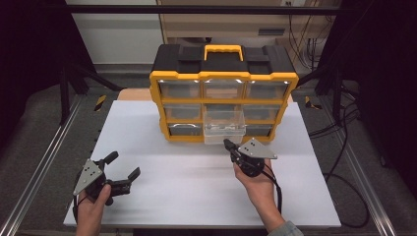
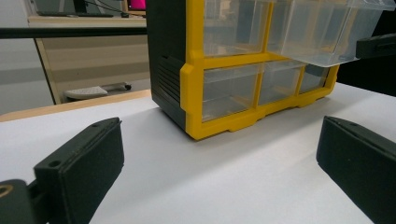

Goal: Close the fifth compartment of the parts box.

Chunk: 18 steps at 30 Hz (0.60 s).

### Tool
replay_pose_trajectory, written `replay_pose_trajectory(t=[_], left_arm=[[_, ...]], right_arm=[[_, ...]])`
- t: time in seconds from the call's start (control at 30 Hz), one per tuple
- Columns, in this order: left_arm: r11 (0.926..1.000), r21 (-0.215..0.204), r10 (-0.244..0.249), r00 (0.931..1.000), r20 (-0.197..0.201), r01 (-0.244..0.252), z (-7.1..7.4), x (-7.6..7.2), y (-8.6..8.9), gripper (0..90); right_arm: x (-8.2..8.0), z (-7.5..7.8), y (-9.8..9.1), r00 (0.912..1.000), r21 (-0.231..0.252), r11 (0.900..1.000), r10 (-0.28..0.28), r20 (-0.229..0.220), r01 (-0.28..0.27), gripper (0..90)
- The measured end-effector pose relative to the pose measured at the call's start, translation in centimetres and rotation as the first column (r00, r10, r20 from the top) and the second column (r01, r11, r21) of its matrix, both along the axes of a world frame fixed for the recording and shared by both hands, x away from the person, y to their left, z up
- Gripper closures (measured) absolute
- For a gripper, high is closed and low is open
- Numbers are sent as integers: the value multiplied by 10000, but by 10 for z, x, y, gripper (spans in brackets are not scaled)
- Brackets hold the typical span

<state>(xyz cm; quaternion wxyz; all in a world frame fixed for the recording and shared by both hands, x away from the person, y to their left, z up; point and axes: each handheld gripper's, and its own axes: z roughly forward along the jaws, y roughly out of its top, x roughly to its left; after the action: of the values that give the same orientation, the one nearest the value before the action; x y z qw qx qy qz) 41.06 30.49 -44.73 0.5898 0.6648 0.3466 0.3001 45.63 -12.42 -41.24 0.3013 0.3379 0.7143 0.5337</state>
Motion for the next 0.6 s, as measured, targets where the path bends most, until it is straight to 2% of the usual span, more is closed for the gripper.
replay_pose_trajectory(t=[0.3, 0.37, 0.5, 0.6], left_arm=[[9999, 140, -66, 10000, 64, 65, 1, -1, -1, 7], [9999, 112, -45, 10000, 72, 44, 1, 0, -1, 7], [9999, 110, -38, 10000, 53, 37, 0, 0, 0, 7], [9999, 142, -63, 9999, 112, 61, 1, -1, -1, 7]], right_arm=[[3, 1, 4, 10000, -251, 9997, 57, 50, -56, 900], [5, 2, 3, 9999, -58, 10000, 64, -120, -65, 900], [10, 4, 3, 9998, -235, 9997, 93, -148, -97, 900], [14, 7, 3, 9998, -123, 9999, 80, -172, -82, 900]])
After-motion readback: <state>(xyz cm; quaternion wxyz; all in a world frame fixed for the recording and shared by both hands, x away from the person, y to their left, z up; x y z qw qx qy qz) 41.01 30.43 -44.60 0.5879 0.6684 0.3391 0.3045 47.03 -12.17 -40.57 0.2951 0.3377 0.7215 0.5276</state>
